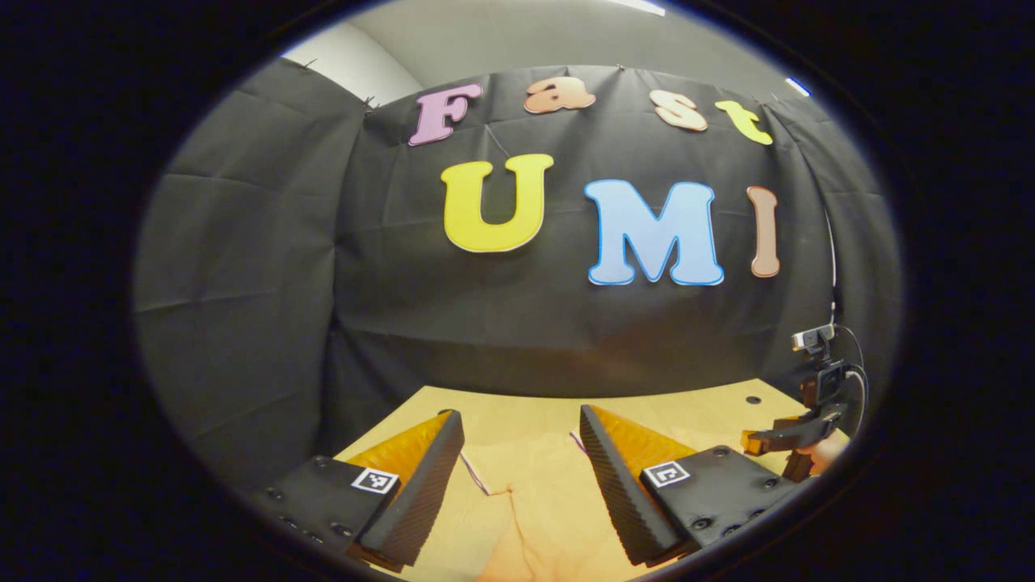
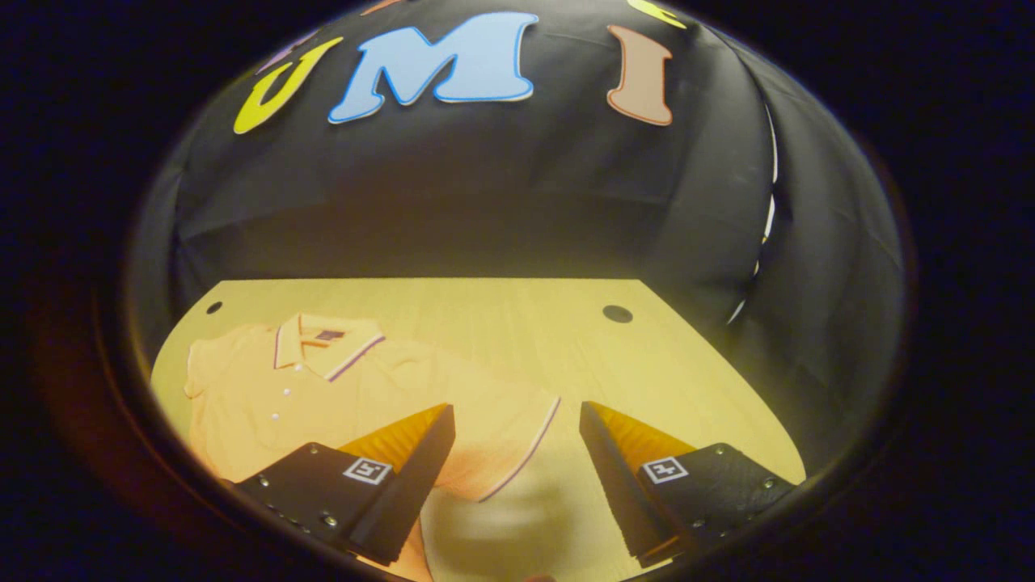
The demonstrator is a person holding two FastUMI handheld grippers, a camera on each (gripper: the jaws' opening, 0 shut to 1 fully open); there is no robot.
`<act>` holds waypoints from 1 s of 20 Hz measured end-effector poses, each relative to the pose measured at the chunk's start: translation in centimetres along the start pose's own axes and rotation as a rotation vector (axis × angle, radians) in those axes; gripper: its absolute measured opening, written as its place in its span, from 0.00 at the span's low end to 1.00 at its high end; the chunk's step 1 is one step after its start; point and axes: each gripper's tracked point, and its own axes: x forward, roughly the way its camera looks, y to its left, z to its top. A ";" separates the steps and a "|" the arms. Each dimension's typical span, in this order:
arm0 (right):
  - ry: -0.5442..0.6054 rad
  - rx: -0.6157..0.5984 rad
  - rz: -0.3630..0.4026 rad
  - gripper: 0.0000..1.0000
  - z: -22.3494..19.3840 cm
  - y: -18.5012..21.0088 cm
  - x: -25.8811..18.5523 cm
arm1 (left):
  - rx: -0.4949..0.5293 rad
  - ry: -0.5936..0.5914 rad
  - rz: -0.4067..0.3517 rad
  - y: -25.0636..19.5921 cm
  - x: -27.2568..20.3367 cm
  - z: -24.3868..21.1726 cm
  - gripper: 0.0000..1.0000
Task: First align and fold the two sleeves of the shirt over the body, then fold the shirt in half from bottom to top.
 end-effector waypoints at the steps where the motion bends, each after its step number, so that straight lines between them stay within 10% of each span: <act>1: 0.012 0.015 -0.005 0.98 -0.2 -0.3 0.9 | -0.002 0.003 0.005 0.1 -0.1 -0.1 0.97; 15: 0.159 0.112 0.011 0.97 -4.1 -0.9 7.1 | -0.014 0.027 0.028 -0.5 -0.5 -0.7 0.94; 18: 0.147 0.094 0.042 0.87 -4.0 -0.5 7.1 | -0.034 0.035 0.019 -1.5 -0.2 -1.0 0.97; 19: 0.147 0.097 0.045 0.53 -4.0 -0.4 7.2 | -0.042 0.041 0.015 -1.8 -0.3 -1.4 0.97; 20: 0.133 0.093 0.061 0.45 -3.7 -0.2 7.1 | -0.049 0.044 0.015 -2.1 -0.3 -1.7 0.97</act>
